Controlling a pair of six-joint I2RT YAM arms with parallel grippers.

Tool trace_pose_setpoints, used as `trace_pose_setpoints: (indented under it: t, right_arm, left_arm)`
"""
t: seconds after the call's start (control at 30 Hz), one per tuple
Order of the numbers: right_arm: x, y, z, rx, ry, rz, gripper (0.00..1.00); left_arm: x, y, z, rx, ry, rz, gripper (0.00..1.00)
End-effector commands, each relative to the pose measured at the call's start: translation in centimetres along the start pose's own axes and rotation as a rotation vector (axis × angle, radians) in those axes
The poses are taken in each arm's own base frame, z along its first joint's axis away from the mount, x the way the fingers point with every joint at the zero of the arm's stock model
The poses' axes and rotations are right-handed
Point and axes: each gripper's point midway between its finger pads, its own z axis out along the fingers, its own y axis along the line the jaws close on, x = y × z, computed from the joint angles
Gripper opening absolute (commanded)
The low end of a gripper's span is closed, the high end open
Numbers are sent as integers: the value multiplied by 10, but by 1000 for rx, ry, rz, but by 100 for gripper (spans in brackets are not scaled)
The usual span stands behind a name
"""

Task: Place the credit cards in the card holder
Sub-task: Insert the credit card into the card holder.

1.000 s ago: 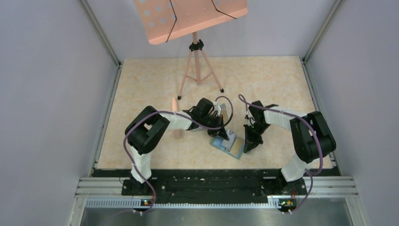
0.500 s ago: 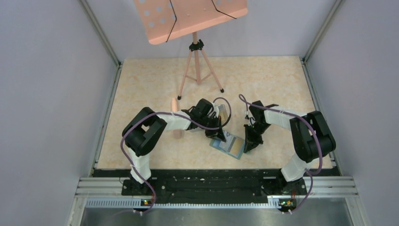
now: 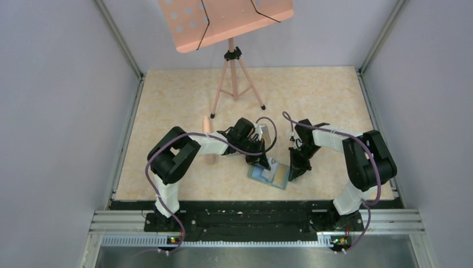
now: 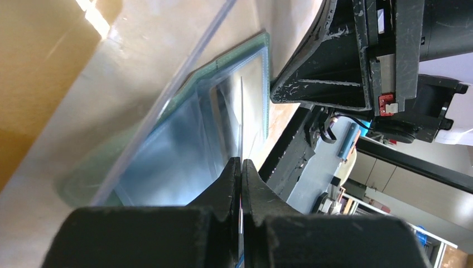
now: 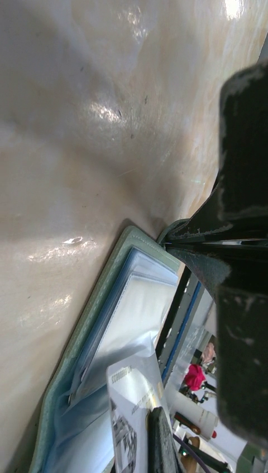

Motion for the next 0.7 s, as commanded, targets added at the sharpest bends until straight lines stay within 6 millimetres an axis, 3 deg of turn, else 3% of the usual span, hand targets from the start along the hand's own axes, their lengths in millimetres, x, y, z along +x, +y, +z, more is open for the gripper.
trace_pose_setpoints:
  t: [0.0,0.13,0.4,0.67]
  right_arm:
    - [-49,8,6,-22,-166,-78,0]
    - [-49,8,6,-20,-168,-78,0]
    - [-49,9,5,-25,-174,-75,0]
    - [-46,12,5,-44,-171,-73,0]
  left_arm:
    - [13,8,7,-8,53,-50,0]
    - [13,15,6,-56,49,-74,0]
    - [8,18,-13,-177,-49,-127,0]
    - [5,24,-9,-205,-72,-195,0]
